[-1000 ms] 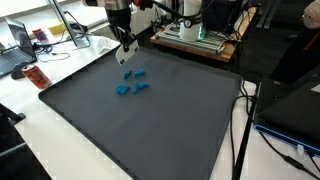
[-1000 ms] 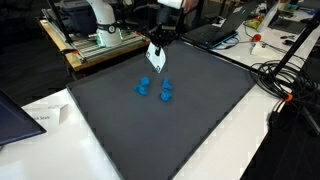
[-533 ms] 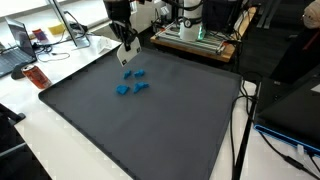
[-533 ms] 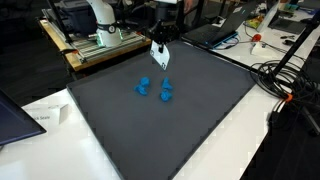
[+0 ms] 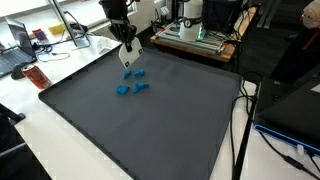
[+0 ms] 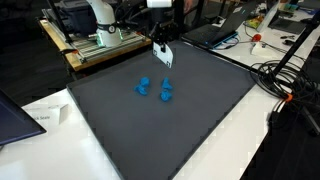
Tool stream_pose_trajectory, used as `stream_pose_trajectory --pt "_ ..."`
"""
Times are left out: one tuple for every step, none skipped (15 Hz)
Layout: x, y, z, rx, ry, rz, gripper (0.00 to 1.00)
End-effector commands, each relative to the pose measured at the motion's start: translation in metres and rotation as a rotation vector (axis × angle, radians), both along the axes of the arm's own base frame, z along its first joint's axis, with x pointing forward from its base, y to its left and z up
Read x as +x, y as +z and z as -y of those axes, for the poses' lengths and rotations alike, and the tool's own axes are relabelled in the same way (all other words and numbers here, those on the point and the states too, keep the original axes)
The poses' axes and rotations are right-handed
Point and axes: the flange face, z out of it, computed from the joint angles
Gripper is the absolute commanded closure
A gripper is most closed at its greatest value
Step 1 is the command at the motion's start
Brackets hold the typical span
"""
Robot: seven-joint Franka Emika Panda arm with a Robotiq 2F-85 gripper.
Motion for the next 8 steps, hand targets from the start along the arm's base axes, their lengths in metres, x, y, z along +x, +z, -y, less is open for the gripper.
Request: stream_pose_trajectory --pt "-0.007 0.004 0.006 0.076 0.05 0.019 0.99" --pt "-0.007 0.004 0.007 0.09 0.063 0.022 0.99" --pt "-0.006 0.003 0.008 0.102 0.076 0.023 0.99" --pt "-0.006 0.001 0.009 0.114 0.09 0.025 0.99" --pt "-0.005 0.0 0.011 0.126 0.107 0.027 0.99" --pt "-0.004 -0.003 0.013 0.138 0.127 0.028 0.99" --pt "-0.004 -0.004 0.015 0.143 0.143 0.029 0.99" --pt "-0.003 -0.007 0.019 0.152 0.161 0.028 0.99"
